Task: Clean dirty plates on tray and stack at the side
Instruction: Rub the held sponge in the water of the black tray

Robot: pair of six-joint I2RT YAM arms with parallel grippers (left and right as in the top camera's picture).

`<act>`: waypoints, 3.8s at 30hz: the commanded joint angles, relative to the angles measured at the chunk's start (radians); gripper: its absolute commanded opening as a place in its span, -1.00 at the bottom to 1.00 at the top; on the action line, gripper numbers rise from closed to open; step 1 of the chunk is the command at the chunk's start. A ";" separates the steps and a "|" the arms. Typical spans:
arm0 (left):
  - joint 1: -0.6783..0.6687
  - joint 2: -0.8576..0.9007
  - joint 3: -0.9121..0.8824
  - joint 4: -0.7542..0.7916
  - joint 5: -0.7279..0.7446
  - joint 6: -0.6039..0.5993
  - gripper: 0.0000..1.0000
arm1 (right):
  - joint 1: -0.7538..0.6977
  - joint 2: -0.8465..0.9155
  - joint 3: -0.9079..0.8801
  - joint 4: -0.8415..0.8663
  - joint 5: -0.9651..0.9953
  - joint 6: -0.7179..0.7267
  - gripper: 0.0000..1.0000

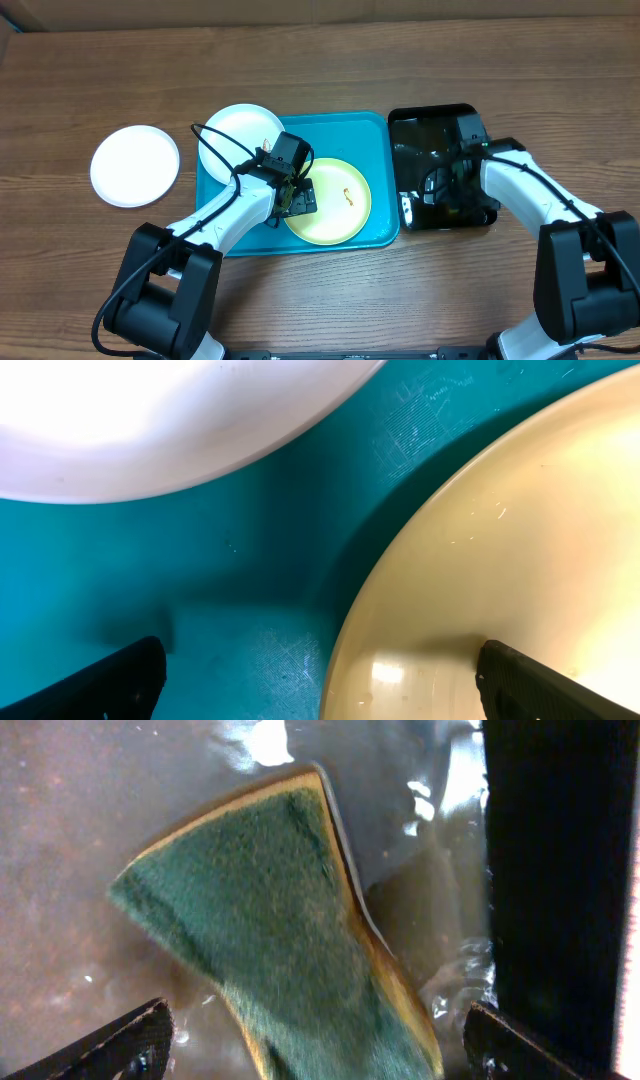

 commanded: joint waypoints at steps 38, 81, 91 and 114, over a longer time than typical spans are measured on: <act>0.005 0.008 0.019 -0.003 0.005 -0.005 0.99 | -0.009 -0.020 0.017 0.005 -0.169 -0.085 0.43; 0.003 0.008 0.018 -0.008 0.087 0.076 -0.92 | -0.010 -0.019 0.006 0.074 -0.155 -0.085 0.36; 0.003 0.008 0.018 -0.008 0.087 0.073 -0.70 | -0.010 -0.019 0.006 0.064 -0.154 -0.085 -0.14; 0.003 0.008 0.018 -0.007 0.087 0.073 -0.69 | -0.010 -0.017 -0.052 0.190 -0.153 -0.085 0.22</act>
